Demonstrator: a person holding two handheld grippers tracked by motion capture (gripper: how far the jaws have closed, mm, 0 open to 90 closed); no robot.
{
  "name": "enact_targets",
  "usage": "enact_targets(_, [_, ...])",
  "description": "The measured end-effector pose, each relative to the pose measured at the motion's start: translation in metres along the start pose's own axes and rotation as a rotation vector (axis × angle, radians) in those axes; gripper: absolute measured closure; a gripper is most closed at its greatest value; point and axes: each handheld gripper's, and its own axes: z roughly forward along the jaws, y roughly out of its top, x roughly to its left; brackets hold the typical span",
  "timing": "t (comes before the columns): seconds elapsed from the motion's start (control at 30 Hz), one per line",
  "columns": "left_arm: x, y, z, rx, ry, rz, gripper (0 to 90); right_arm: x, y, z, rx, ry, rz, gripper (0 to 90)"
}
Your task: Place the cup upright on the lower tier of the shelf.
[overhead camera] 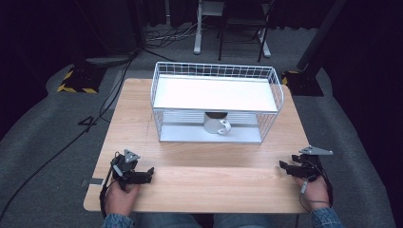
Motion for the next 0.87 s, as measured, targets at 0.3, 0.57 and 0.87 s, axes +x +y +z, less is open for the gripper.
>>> enact_targets(0.3, [0.000, 0.000, 0.000, 0.000, 0.000, 0.000, 0.4, 0.002, -0.004, 0.003, 0.001, -0.025, -0.029, 27.2])
enact_targets(0.57, [0.000, 0.000, 0.000, 0.000, 0.000, 0.000, 0.4, 0.006, -0.008, 0.011, -0.040, -0.046, -0.014, 9.4])
enact_targets(0.87, [0.000, 0.000, 0.000, -0.001, 0.000, -0.001, 0.5, 0.006, -0.008, 0.011, -0.042, -0.041, -0.017, 9.4])
